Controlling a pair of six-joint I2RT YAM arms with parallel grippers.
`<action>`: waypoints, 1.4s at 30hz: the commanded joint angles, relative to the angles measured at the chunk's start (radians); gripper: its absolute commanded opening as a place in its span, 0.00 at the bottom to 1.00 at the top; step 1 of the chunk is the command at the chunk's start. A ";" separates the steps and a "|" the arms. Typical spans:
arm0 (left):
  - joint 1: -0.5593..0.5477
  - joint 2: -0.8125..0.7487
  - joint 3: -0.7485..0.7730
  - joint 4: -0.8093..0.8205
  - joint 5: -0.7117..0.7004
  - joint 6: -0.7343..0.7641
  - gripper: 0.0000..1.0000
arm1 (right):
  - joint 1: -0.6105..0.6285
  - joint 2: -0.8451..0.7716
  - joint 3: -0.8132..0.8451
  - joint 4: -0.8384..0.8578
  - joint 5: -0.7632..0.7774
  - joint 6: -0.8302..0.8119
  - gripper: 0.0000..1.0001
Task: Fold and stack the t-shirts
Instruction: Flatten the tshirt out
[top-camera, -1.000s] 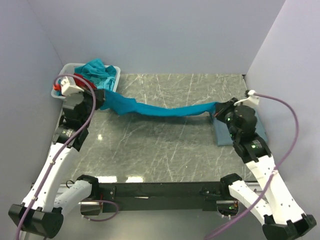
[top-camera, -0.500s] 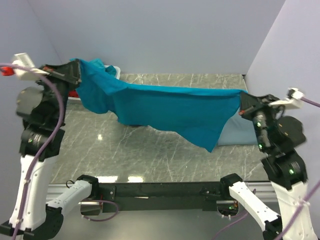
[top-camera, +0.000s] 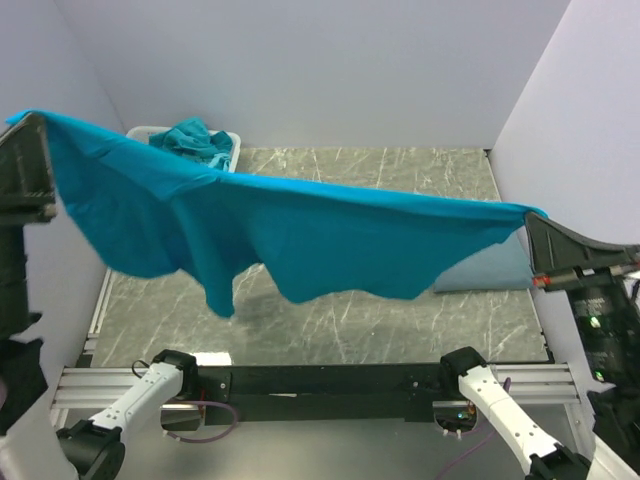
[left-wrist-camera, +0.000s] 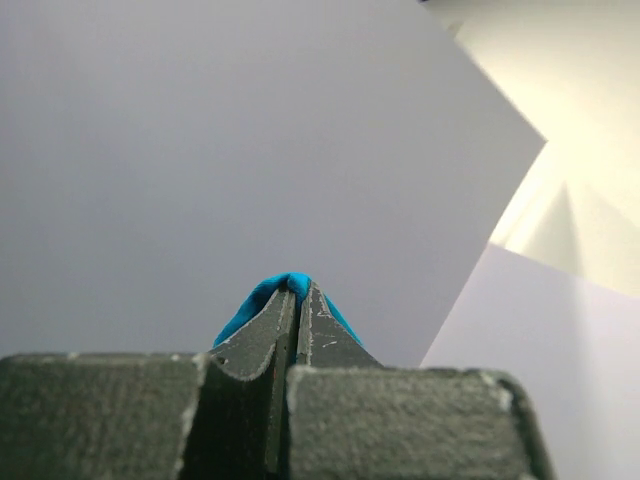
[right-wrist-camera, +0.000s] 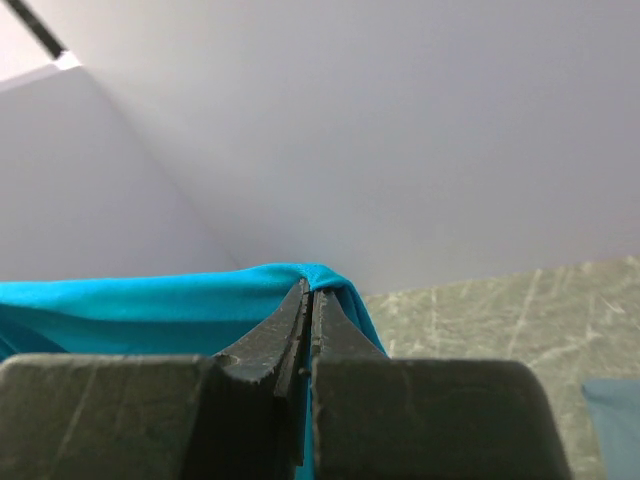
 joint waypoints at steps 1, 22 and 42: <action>0.002 -0.013 0.048 -0.003 0.036 0.054 0.01 | 0.003 -0.025 0.036 -0.020 -0.056 -0.011 0.00; 0.004 0.347 -0.674 0.370 0.054 0.113 0.01 | -0.039 0.263 -0.551 0.303 0.363 -0.019 0.00; 0.004 1.188 -0.319 0.338 0.057 0.120 0.00 | -0.245 1.094 -0.417 0.544 0.190 -0.089 0.00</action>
